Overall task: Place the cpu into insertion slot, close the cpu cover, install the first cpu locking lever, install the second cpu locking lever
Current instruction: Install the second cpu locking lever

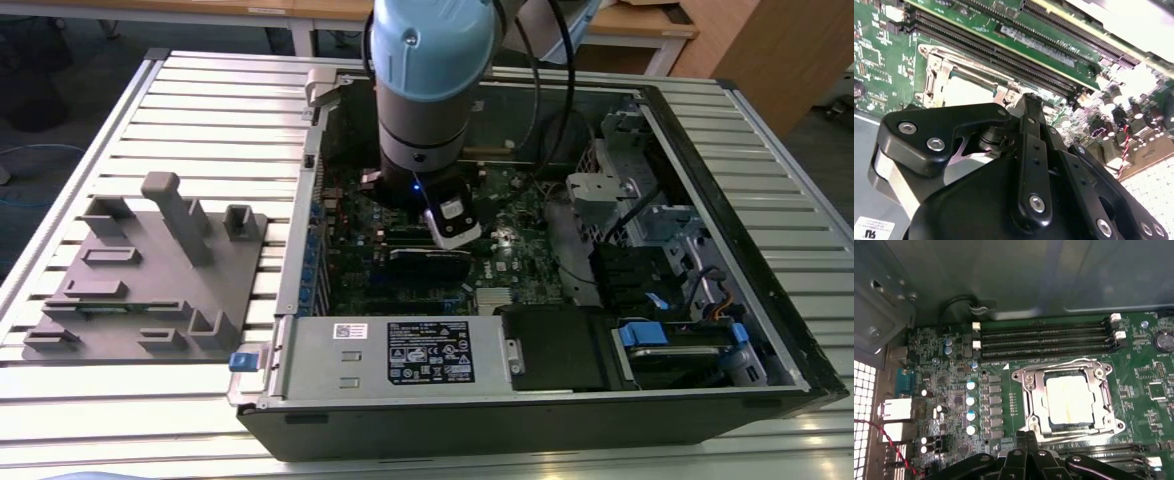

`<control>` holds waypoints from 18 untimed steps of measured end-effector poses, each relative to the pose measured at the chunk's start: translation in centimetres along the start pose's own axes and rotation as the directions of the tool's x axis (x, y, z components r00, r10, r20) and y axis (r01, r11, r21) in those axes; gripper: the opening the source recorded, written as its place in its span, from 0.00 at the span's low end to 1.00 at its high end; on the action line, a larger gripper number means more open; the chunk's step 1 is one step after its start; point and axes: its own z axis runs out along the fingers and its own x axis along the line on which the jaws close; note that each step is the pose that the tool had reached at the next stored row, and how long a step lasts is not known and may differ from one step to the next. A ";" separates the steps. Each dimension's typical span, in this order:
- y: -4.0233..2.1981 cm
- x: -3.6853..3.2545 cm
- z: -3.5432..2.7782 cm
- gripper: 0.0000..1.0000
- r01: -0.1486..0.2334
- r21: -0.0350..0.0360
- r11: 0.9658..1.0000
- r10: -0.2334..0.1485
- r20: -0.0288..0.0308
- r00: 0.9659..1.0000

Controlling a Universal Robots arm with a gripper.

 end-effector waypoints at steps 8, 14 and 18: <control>0.27 0.02 -0.05 0.11 -0.002 0.035 0.999 0.002 0.005 1.000; 0.39 -0.81 0.01 0.11 -0.002 0.035 0.999 0.002 0.003 1.000; 0.74 -1.48 0.12 0.11 -0.002 0.035 0.999 0.002 0.002 1.000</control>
